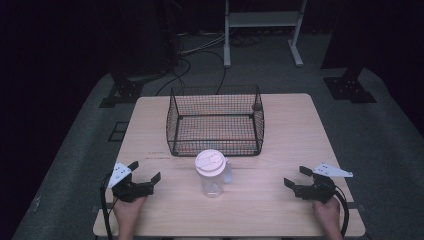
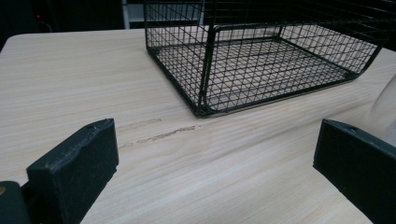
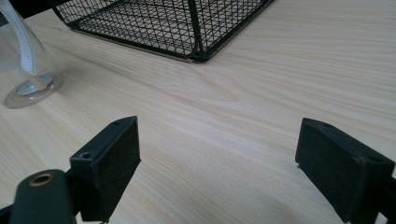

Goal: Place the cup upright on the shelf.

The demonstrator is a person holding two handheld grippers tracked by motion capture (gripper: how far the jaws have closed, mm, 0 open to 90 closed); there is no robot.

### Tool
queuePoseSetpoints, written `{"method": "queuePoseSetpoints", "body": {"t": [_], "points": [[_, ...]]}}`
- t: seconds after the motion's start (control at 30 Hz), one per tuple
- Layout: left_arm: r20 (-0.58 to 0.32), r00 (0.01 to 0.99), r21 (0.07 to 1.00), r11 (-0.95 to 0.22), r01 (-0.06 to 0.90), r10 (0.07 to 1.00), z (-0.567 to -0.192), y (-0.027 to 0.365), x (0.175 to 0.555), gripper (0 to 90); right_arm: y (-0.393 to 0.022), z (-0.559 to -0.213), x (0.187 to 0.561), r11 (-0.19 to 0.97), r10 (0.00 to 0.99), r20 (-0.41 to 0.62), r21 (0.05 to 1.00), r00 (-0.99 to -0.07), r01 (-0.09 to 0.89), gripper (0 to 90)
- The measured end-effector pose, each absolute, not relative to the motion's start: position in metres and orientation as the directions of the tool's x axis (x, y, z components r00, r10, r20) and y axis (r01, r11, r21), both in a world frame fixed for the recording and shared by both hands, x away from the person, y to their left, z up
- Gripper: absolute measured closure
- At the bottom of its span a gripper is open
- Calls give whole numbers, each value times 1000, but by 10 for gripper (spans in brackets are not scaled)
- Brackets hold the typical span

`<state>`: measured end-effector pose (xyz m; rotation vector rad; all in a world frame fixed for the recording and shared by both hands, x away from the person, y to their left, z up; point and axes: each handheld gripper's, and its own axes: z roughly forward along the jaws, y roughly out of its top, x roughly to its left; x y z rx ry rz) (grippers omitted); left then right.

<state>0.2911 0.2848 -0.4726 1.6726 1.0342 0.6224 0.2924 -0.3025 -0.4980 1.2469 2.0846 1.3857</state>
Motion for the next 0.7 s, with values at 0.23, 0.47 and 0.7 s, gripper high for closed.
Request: {"method": "queuePoseSetpoints", "body": {"t": [0.23,0.47,0.7], "points": [[-93,510,941,-92,326,855,-471,282,290,0,-302,-498,292,138,811,176,869,-558,476,129],[-72,550,945,-120,305,832,-469,275,288,0,-302,-498,292,139,811,175,870,-559,474,129],[-43,579,941,-163,298,814,-468,268,286,0,-302,-498,292,138,811,175,870,-558,473,129]]}}
